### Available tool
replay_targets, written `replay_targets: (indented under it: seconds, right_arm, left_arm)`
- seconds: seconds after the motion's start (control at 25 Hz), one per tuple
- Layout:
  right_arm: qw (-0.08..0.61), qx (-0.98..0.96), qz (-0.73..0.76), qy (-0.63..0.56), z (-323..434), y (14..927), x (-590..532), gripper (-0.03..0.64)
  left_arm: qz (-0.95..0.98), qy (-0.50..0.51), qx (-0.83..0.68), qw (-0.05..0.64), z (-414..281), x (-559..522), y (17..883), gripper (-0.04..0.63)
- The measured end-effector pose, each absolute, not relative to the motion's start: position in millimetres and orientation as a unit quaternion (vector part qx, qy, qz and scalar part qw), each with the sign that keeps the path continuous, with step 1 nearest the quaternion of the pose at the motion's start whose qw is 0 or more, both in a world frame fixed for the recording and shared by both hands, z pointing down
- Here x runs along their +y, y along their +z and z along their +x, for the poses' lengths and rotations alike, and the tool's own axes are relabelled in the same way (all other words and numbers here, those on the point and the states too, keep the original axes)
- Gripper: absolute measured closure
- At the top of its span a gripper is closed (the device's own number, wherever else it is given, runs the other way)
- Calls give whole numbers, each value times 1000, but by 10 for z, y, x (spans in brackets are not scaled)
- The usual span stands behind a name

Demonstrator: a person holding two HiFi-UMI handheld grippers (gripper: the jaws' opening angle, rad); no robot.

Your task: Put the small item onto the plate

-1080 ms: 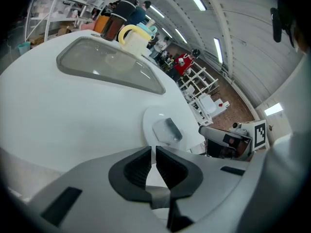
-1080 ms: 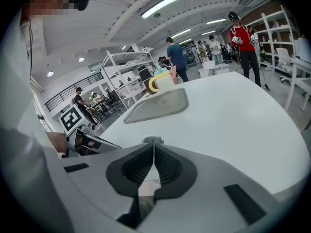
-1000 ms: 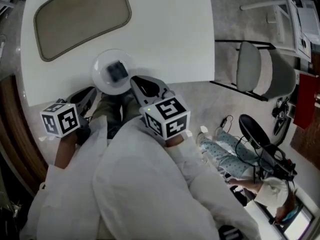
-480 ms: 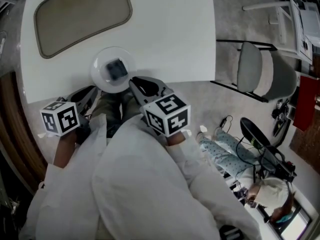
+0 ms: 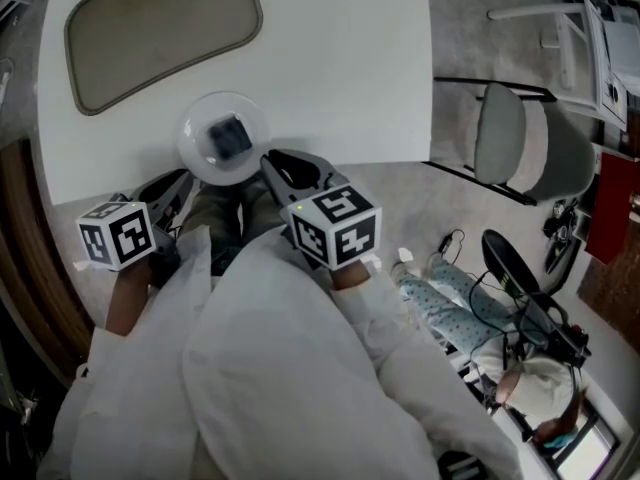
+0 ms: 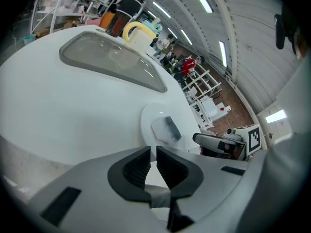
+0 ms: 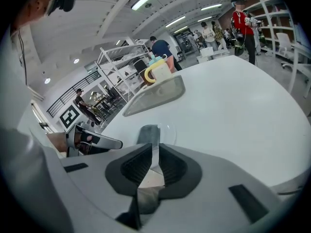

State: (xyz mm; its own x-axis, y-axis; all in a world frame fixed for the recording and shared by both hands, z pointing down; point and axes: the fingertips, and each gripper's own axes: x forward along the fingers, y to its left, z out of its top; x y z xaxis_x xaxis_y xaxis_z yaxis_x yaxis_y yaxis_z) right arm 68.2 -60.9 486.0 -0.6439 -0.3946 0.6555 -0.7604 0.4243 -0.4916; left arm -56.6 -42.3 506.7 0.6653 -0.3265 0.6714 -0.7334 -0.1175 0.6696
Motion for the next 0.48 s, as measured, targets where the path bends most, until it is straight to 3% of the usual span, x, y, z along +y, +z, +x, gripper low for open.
replay_targets:
  seconds: [0.16, 0.48]
  right_arm:
    - [222, -804, 359, 419, 708, 4895, -610, 546]
    - [230, -796, 364, 426, 719, 4970, -635, 526]
  left_arm:
    - [719, 181, -366, 563, -557, -406, 5080, 541]
    - [705, 174, -364, 583, -589, -404, 5119, 510]
